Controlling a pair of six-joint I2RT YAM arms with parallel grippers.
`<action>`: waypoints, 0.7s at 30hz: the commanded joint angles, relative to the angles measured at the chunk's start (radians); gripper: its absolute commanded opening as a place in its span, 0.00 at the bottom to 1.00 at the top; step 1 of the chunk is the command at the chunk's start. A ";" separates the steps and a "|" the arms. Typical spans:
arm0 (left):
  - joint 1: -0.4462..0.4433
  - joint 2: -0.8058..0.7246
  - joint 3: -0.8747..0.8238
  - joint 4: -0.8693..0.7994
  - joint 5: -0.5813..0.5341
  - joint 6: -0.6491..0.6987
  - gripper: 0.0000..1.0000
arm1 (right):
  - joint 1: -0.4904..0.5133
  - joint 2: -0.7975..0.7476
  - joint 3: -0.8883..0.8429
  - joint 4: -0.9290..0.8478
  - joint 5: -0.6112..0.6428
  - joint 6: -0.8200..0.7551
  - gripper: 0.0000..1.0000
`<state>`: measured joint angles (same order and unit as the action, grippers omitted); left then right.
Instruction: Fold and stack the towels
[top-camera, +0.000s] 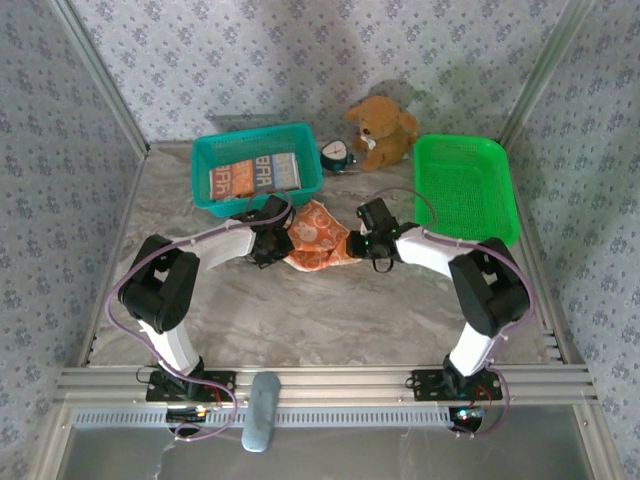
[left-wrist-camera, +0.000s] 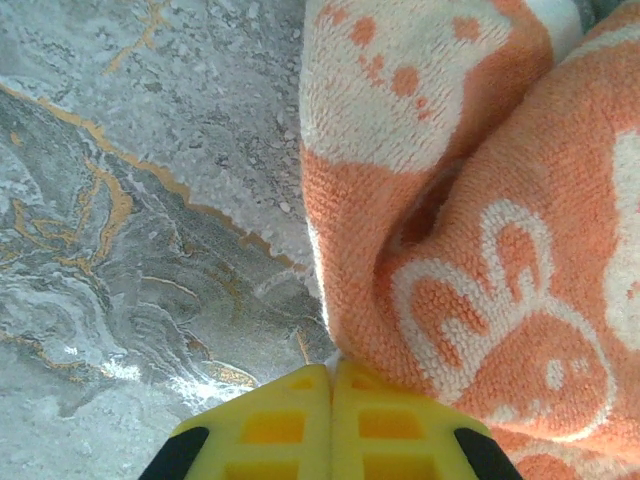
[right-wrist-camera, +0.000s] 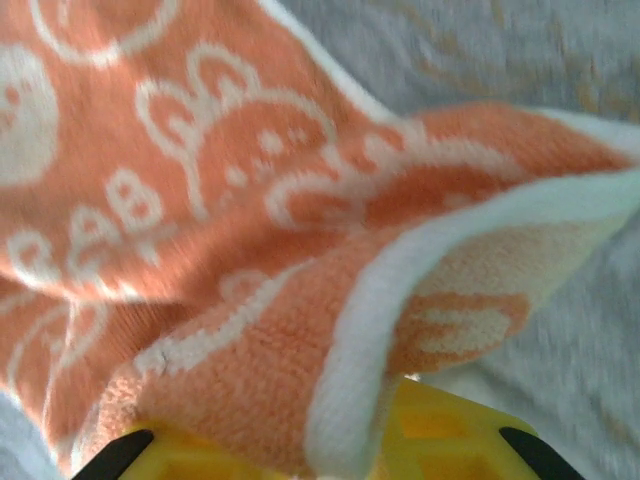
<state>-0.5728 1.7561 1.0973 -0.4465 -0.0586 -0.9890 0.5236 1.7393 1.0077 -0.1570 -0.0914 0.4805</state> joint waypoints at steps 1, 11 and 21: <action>-0.008 -0.015 0.019 -0.029 0.009 0.006 0.00 | -0.013 0.067 0.094 -0.085 0.005 -0.046 0.31; -0.008 0.003 0.036 -0.025 0.013 0.011 0.00 | 0.002 -0.033 0.013 -0.177 0.047 -0.012 0.36; -0.008 0.011 0.043 -0.030 0.017 0.015 0.00 | -0.030 0.004 -0.025 -0.137 0.031 0.004 0.30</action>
<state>-0.5728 1.7565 1.1118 -0.4503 -0.0490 -0.9852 0.4950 1.7164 0.9688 -0.2867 -0.0696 0.4675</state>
